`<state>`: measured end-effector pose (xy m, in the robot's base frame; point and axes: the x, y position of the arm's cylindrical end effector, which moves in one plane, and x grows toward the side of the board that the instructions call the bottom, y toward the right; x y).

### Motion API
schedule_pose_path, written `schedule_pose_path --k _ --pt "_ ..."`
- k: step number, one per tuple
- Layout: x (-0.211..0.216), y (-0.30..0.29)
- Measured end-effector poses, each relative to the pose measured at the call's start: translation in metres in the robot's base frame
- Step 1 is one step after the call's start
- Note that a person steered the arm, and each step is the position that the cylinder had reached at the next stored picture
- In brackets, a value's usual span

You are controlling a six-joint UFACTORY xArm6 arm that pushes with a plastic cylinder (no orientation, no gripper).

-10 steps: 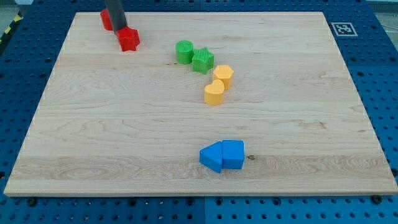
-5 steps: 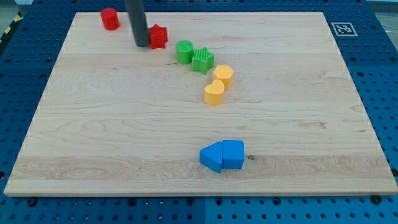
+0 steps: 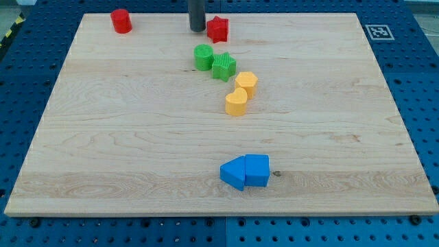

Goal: Move the red star towards the top center

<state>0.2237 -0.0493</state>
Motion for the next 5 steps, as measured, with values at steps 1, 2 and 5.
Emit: schedule_pose_path --k 1,2,5 --pt "-0.005 0.033" --pt "0.017 0.076" --pt "0.009 0.012"
